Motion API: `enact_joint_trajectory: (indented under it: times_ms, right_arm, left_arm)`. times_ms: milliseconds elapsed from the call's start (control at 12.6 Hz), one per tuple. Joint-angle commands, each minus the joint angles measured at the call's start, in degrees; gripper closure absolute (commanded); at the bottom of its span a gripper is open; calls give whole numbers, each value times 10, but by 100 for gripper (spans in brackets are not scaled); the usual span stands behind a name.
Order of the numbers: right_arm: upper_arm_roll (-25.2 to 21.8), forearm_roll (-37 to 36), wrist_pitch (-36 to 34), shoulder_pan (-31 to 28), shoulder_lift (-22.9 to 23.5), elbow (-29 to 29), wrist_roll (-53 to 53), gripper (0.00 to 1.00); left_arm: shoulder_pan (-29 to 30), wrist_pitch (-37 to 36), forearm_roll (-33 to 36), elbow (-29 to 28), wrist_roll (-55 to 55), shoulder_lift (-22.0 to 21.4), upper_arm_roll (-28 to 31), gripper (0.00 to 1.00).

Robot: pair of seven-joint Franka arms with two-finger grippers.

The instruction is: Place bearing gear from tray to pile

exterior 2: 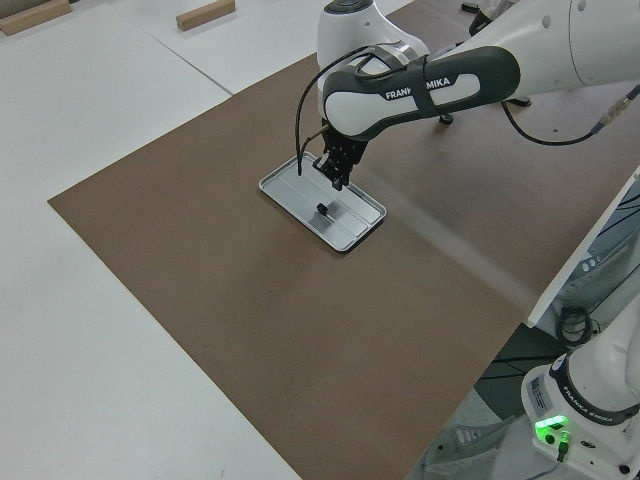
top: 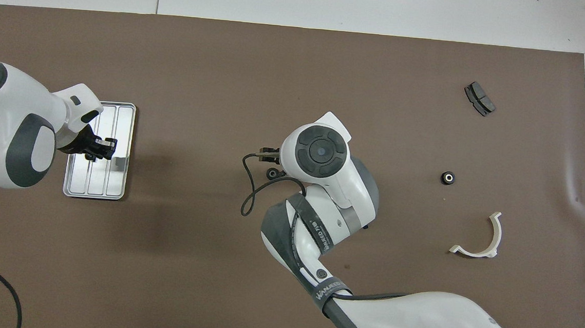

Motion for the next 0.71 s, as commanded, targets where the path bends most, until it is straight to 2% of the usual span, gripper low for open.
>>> enact_joint_trajectory:
  times_ms: [0, 158, 317, 633]
  right_arm:
    - [-1, -20, -9, 20, 45, 38, 30, 0]
    - [-1, -28, 15, 25, 55, 38, 34, 1]
    - [-1, -30, 19, 28, 54, 33, 46, 6]
    - [-1, -32, 51, 37, 54, 11, 52, 27]
  left_arm:
    - [24, 30, -2, -37, 33, -20, -4, 86]
    - [35, 32, -2, -37, 48, -20, -4, 87]
    - [38, 36, -2, -38, 60, -18, -4, 87]
    - [60, 39, -2, -38, 90, -16, -4, 87]
